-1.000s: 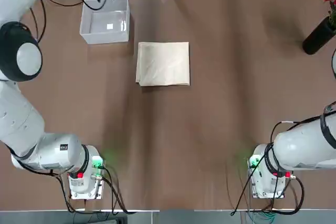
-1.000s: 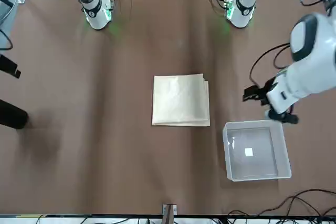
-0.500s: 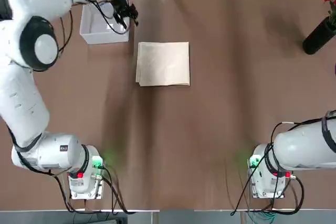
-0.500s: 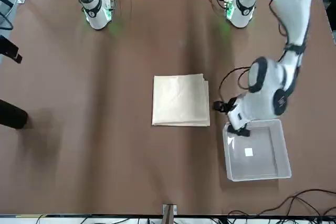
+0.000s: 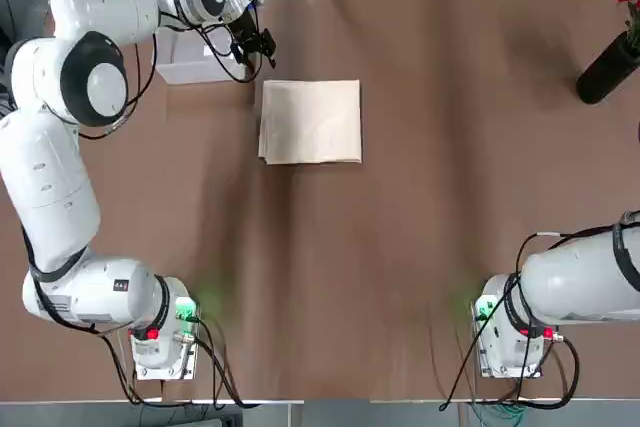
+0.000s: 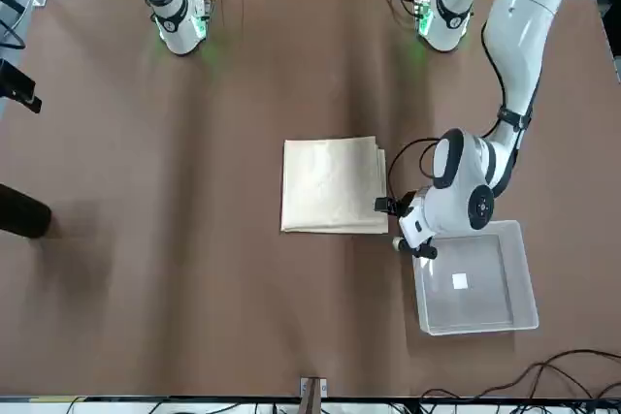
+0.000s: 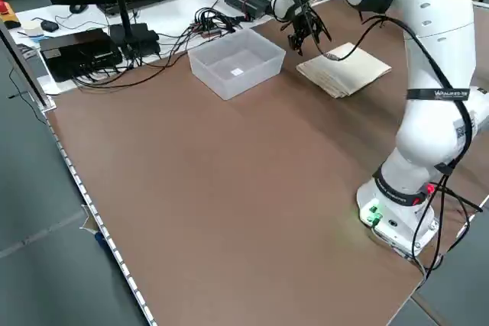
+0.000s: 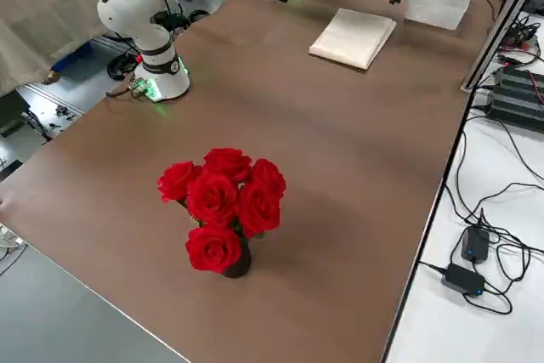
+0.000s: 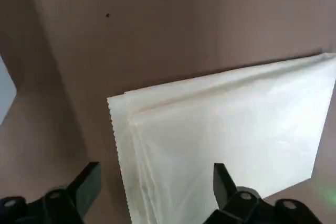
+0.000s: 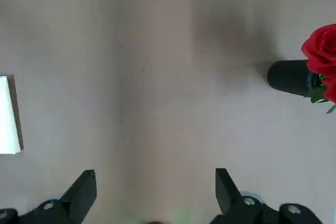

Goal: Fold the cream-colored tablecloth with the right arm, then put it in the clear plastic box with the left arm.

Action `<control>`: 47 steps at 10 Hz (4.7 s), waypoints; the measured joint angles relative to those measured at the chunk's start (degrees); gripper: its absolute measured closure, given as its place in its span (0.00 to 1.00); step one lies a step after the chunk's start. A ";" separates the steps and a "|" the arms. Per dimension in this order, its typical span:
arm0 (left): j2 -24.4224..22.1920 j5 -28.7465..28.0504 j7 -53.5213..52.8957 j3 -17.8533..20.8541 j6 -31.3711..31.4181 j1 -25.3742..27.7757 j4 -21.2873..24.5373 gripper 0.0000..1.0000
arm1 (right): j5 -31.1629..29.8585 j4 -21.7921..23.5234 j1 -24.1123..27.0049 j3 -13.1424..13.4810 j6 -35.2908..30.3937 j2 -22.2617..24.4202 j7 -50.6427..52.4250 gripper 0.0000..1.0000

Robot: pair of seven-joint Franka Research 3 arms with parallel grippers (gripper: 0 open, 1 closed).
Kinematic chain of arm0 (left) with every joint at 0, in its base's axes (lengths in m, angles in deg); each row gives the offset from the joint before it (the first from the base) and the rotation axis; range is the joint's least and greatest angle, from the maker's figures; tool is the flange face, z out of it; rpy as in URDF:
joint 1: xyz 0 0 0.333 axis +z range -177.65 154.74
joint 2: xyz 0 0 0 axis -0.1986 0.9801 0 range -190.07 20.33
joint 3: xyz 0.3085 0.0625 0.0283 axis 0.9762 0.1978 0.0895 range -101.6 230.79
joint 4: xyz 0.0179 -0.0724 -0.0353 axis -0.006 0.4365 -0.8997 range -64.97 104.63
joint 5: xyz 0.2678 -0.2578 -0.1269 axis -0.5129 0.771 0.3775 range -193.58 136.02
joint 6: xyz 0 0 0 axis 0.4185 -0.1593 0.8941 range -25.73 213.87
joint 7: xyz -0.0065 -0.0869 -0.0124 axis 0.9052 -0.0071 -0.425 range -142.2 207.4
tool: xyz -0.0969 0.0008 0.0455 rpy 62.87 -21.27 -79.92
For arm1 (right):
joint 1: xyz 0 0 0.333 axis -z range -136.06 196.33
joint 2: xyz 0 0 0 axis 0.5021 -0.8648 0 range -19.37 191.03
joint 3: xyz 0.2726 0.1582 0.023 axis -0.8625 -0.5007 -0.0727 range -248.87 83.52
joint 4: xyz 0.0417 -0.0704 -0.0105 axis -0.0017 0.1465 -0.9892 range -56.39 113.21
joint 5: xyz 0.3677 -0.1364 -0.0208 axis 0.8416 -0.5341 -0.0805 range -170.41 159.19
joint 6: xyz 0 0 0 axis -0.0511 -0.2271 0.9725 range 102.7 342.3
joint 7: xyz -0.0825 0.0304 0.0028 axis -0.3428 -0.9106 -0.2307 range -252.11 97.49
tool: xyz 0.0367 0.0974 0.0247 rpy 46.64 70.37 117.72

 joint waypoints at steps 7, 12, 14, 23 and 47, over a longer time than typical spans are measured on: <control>0.25 3.10 -0.20 -1.35 13.01 1.49 11.05 0.06 | 1.83 7.48 0.18 0.26 13.71 0.16 -0.04 0.00; -1.34 3.88 -3.30 -6.18 14.16 7.87 17.50 0.06 | 2.88 8.92 0.45 0.71 14.86 0.25 -0.04 0.00; -0.64 3.96 -3.30 -7.70 18.08 7.72 18.13 0.06 | 2.94 8.92 0.43 0.67 14.87 0.25 -0.04 0.00; 1.28 4.03 -3.40 -8.74 23.13 6.82 18.42 0.11 | 2.95 8.92 0.41 0.67 15.06 0.25 -0.04 0.00; -2.09 -15.77 36.88 -8.61 1.22 -11.24 2.38 0.93 | 3.00 8.97 0.39 1.24 15.13 0.28 -1.39 0.00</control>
